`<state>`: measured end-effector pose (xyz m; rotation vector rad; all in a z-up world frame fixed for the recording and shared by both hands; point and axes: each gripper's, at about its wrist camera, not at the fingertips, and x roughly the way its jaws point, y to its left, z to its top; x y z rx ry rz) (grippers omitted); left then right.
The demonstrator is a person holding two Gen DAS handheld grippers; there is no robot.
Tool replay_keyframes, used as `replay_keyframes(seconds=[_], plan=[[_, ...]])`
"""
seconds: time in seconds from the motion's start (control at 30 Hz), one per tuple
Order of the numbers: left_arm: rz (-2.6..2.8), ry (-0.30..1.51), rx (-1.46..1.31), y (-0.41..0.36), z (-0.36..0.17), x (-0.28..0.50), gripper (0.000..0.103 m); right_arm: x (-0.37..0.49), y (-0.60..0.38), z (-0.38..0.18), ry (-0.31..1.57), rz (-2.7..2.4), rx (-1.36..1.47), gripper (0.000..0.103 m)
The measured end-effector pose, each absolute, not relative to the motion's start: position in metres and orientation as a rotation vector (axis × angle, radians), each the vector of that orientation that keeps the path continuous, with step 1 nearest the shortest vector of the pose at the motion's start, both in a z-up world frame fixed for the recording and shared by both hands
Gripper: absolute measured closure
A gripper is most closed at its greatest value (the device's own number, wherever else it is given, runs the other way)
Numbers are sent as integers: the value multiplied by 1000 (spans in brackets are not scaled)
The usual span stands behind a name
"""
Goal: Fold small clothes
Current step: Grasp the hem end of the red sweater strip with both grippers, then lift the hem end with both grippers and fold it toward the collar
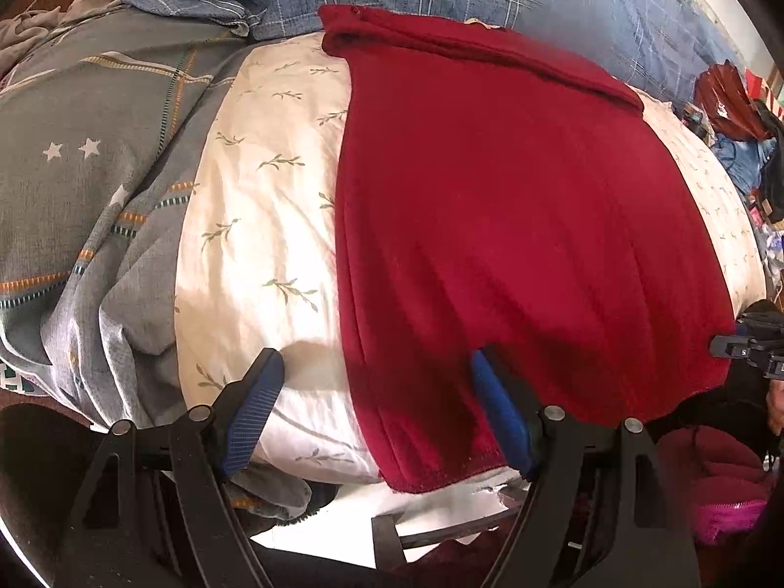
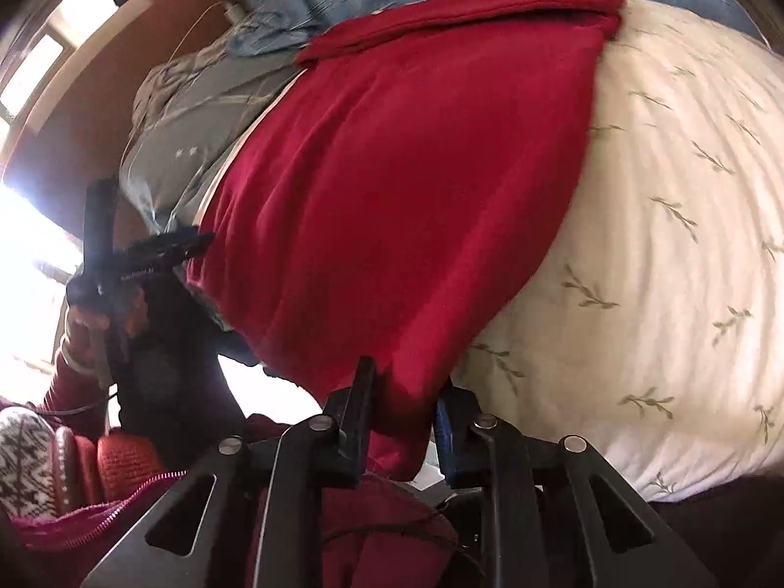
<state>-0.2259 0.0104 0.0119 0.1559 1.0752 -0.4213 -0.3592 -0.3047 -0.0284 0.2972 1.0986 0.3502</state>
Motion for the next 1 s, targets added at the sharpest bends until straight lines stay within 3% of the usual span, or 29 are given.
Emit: replay_keyframes(seconds=[0.2,0.3,0.4,0.53,0.73,0.83,0.93,1.0], plan=[[-441,1078,158,9,11,-225,29,-354,-308,-36,1103,349,336,76],[-439,1073,164,7,12,-222,47,-353,-302,-33,1080,348,328,76],[-438,1068,171,8,15,-218,64,-353,-298,-31,1065,358,313,85],[-440,1078,136,18,20,-214,96,-356,-300,-20,1009,402,332,90],[-459,1088,135,15,21,-215,98,-354,-298,-13,984,433,322,90],[-461,1109,119,16,19,-215,97,-352,-293,-17,1004,428,315,85],[-455,1105,120,15,18,-216,92,-349,-295,-27,1042,426,345,75],[-462,1102,126,13,17,-218,85,-348,-297,-34,1062,422,367,75]])
